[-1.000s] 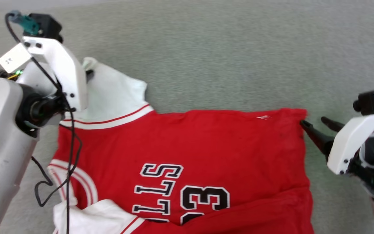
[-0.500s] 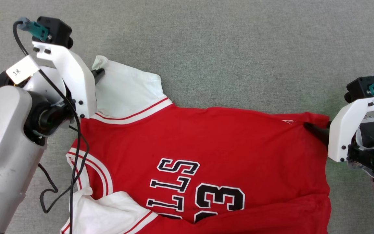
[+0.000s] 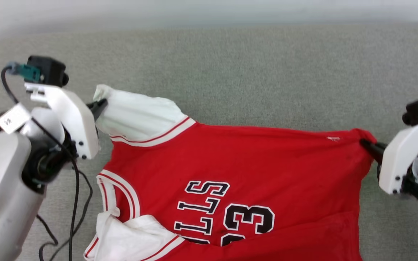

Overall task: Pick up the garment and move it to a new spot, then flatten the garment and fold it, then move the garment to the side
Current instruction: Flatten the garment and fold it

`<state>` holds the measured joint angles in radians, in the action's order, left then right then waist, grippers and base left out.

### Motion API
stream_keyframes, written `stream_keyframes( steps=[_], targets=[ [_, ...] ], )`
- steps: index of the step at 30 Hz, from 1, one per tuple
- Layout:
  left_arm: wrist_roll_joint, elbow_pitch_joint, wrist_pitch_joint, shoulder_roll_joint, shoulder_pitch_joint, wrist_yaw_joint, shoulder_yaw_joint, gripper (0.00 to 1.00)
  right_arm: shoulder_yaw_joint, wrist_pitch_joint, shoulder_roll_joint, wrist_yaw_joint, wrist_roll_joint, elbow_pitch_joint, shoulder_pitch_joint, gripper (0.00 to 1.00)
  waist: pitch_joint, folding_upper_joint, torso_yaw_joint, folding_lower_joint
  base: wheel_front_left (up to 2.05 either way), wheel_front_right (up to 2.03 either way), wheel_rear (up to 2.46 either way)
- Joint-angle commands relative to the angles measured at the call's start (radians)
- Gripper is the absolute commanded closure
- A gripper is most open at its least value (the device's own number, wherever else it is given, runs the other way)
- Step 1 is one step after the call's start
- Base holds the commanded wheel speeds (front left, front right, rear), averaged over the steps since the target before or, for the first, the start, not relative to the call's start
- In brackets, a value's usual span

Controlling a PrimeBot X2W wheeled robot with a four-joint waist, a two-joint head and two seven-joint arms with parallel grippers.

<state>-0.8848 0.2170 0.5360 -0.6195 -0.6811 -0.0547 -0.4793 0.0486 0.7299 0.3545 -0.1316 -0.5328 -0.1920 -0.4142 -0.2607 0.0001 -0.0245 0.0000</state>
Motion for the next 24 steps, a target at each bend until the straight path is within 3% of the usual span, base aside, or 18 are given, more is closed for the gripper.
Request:
stream_keyframes(
  steps=[1, 8, 9, 12, 19, 20, 22, 23, 24],
  targets=[
    [-0.004, -0.014, -0.013, -0.007, 0.038, -0.011, 0.006, 1.00, -0.012, -0.006, 0.004, 0.002, 0.007, 0.021, 0.031, 1.00, 0.038, -0.0001, 0.016, 0.0000, 0.00, 0.00, 0.00],
    [-0.044, -0.129, -0.109, -0.032, 0.282, -0.085, 0.055, 1.00, -0.060, -0.028, -0.048, 0.002, 0.050, 0.126, 0.217, 1.00, 0.100, -0.0001, 0.036, 0.0000, 0.00, 0.00, 0.00],
    [-0.067, -0.181, -0.150, -0.024, 0.408, -0.127, 0.071, 1.00, -0.081, -0.046, -0.074, 0.002, 0.060, 0.142, 0.287, 1.00, 0.114, -0.0001, 0.047, 0.0000, 0.00, 0.00, 0.00],
    [-0.094, -0.222, -0.182, -0.013, 0.526, -0.160, 0.082, 1.00, -0.101, -0.070, -0.098, 0.002, 0.060, 0.135, 0.351, 1.00, 0.128, -0.0001, 0.055, 0.0000, 0.00, 0.00, 0.00],
    [-0.137, -0.246, -0.216, 0.013, 0.735, -0.189, 0.064, 1.00, -0.126, -0.122, -0.138, 0.002, 0.054, 0.096, 0.448, 1.00, 0.152, -0.0001, 0.056, 0.0000, 0.00, 0.00, 0.00],
    [-0.144, -0.240, -0.217, 0.023, 0.750, -0.185, 0.057, 1.00, -0.124, -0.126, -0.142, 0.002, 0.055, 0.090, 0.458, 0.91, 0.152, -0.0001, 0.055, 0.0000, 0.00, 0.00, 0.00],
    [-0.143, -0.216, -0.229, 0.040, 0.767, -0.174, 0.043, 1.00, -0.124, -0.134, -0.158, 0.002, 0.048, 0.076, 0.479, 0.85, 0.155, -0.0001, 0.053, 0.0000, 0.00, 0.00, 0.00],
    [-0.137, -0.202, -0.238, 0.050, 0.765, -0.169, 0.037, 1.00, -0.121, -0.141, -0.162, 0.002, 0.052, 0.069, 0.488, 0.73, 0.155, -0.0001, 0.051, 0.0000, 0.00, 0.00, 0.00],
    [-0.139, -0.191, -0.247, 0.064, 0.760, -0.165, 0.031, 0.98, -0.122, -0.149, -0.170, 0.002, 0.051, 0.063, 0.495, 0.32, 0.156, -0.0001, 0.050, 0.0000, 0.00, 0.00, 0.00]
  ],
)
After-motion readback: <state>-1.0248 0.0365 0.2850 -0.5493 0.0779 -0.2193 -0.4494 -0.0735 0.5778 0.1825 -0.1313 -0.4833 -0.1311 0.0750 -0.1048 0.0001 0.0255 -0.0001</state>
